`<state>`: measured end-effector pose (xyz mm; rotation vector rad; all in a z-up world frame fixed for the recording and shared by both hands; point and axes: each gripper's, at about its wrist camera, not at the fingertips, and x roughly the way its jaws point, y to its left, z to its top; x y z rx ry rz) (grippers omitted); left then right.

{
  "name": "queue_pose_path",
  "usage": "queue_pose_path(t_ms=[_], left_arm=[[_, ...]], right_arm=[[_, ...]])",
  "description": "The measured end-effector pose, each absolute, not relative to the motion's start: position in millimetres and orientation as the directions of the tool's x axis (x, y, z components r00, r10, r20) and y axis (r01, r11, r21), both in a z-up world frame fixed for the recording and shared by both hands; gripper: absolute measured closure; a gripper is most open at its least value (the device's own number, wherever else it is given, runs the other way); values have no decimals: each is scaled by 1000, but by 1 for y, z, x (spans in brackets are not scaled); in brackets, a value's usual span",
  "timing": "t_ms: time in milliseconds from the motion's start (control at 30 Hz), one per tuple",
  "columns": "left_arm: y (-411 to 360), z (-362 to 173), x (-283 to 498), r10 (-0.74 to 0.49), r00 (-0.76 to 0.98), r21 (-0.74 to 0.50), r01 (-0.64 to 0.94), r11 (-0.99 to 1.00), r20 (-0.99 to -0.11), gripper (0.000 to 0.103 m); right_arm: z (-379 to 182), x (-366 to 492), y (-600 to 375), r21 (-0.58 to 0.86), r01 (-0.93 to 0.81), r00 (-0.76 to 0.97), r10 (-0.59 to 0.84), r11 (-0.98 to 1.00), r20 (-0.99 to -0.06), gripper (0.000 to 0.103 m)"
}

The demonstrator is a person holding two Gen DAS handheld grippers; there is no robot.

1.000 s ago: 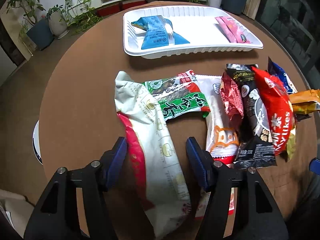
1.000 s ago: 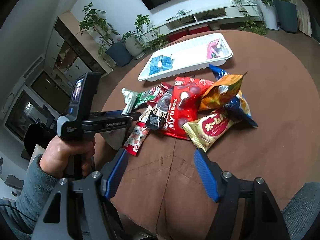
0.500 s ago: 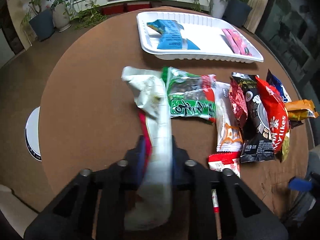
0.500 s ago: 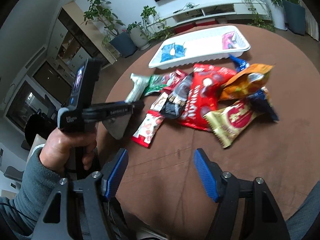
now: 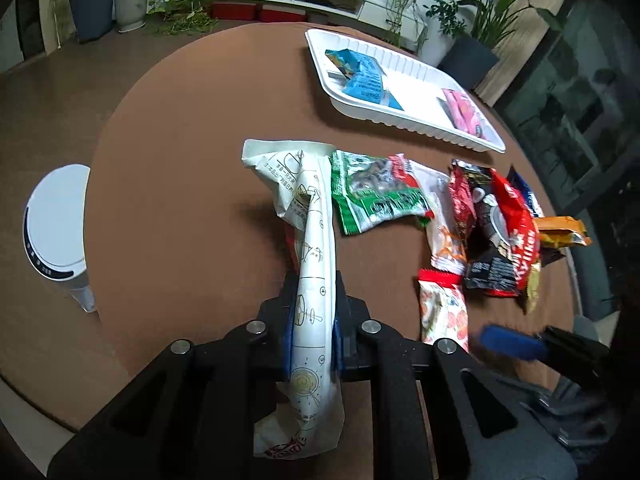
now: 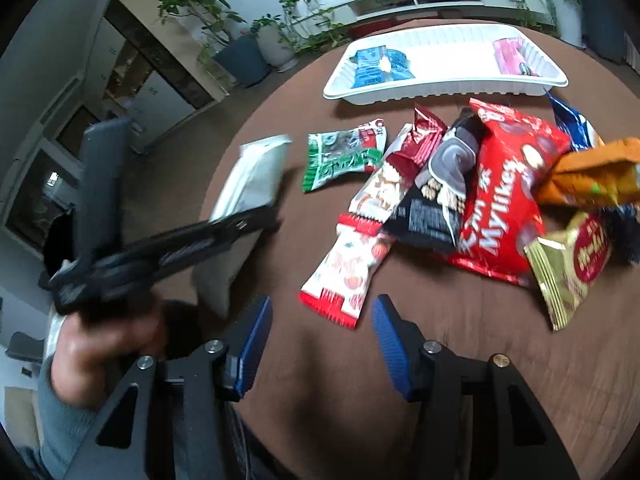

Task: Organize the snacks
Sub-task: 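Grasp the long white-and-red packet with the left tool, then grasp the red-and-white strawberry candy with the right tool while the left tool holds the white packet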

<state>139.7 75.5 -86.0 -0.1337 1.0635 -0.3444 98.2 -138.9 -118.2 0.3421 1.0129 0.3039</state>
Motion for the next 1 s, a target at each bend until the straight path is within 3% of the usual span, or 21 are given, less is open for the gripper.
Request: queue_pose_path(t_ms=[400,600,800,1000], left_arm=[[93,-85,112,-412,441,-351,217,911,-797,91],[100,-85,104,-413,449,-358,206,911,-792,91],[100,-84,103,-415,453,-362,203,910,-789,91],[98,-85,104,-419,456,-367,201,908,-785,91]], right_arm=[[-129,123,-105,209,-97,494,229,973,-839,48],[-130,129,-95,115,-116,509,159,987,-846,54],[-127,135,-114,278,-24,456,258,960,-852,55],[-125,139,-111,283,-4,451,255,959,-856,46]])
